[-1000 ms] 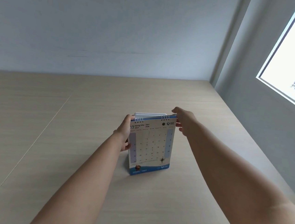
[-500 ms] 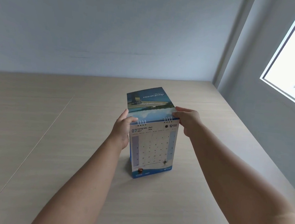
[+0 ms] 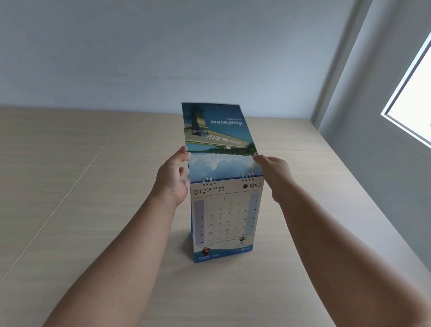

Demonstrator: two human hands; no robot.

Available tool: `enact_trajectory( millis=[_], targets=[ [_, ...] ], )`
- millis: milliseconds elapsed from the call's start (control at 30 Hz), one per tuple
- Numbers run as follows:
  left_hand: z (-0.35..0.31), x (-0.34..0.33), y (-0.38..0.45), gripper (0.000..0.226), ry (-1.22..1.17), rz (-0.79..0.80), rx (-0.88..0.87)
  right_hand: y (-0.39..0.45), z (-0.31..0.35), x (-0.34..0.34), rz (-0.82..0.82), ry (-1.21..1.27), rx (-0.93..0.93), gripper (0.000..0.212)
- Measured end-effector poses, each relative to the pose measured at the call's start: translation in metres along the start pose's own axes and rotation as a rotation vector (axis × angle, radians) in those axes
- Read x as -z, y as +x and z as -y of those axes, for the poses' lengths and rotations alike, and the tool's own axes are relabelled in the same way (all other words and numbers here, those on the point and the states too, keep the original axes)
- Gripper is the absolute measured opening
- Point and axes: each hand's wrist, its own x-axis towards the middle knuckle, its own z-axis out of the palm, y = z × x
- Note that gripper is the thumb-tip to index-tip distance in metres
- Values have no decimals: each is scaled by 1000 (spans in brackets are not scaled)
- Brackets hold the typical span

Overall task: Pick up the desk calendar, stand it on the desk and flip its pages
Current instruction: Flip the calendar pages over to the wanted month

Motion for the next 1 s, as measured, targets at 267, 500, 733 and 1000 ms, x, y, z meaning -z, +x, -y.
enact_trajectory(
  millis=[267, 500, 733, 1000],
  targets=[
    [-9, 6, -7, 32, 144, 173, -180, 4, -2, 10, 38, 323, -131, 60],
    [7, 31, -17, 39, 348, 125, -196, 5, -19, 35, 222, 316, -106, 34],
    [44, 67, -13, 9, 421, -77, 22, -8, -68, 37, 348, 426, -82, 27],
    [64, 52, -22, 42, 436, 85, -42, -10, -76, 32, 270, 231, -65, 8]
  ],
)
